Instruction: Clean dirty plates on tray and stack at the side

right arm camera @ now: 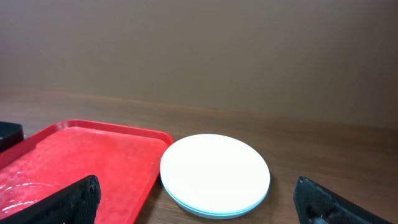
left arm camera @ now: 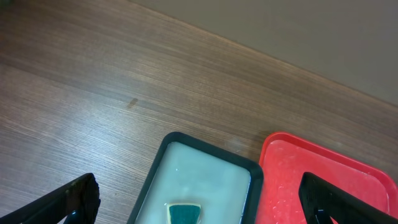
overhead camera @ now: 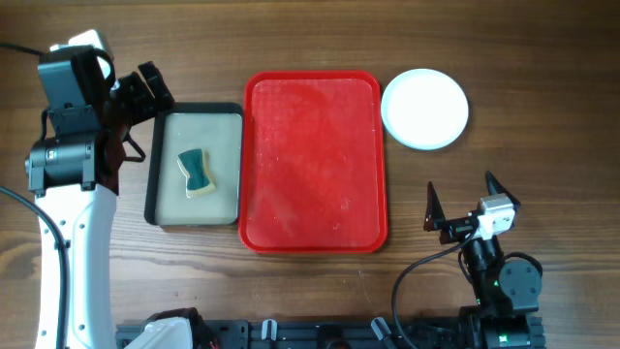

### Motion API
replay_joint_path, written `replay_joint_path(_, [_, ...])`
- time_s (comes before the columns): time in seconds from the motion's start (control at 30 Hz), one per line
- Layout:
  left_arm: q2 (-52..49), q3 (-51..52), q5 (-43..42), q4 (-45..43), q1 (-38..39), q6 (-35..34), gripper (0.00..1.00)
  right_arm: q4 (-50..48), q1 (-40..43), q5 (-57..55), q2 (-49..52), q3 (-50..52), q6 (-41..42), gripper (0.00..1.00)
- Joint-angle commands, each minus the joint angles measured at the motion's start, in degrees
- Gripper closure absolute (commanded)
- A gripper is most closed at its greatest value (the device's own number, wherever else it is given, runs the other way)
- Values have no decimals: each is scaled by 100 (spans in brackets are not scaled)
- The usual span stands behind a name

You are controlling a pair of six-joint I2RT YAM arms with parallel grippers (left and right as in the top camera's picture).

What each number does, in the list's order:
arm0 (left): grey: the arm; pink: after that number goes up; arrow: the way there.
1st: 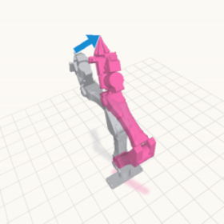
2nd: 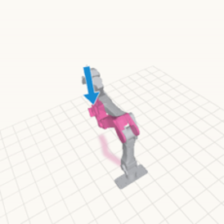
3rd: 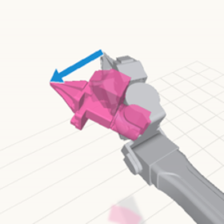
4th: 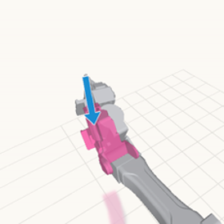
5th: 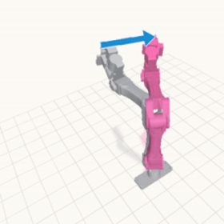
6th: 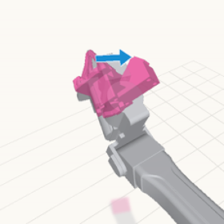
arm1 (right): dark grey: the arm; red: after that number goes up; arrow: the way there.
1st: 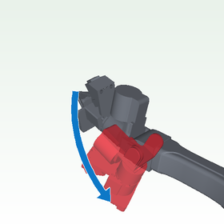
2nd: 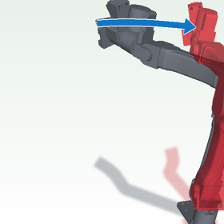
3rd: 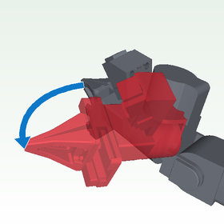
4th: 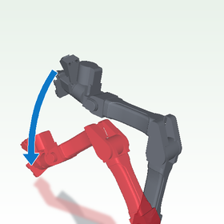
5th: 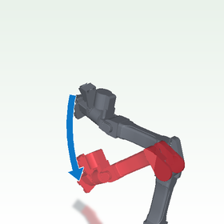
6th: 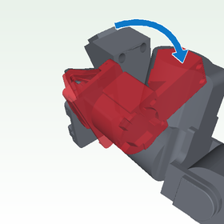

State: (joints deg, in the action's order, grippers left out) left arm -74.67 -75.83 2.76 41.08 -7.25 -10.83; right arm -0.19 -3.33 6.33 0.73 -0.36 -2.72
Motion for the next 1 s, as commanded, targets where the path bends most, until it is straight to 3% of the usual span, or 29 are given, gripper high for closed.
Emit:
replay_joint_path(0.0, [-11, -46, 55, -13, -17, -31, 0, -9, -24, -146, -52, 9, 138, 0])
replay_joint_path(0.67, [7, -46, 55, -9, -17, -31, 0, -9, -24, -146, -52, 9, 138, 0])
replay_joint_path(0.77, [577, -46, 227, 125, -17, 9, 0, -9, -24, -146, -52, 9, 138, 0])
replay_joint_path(0.97, [2688, -46, 319, 737, -17, 13, 0, -9, -24, -146, -52, 9, 138, 0])
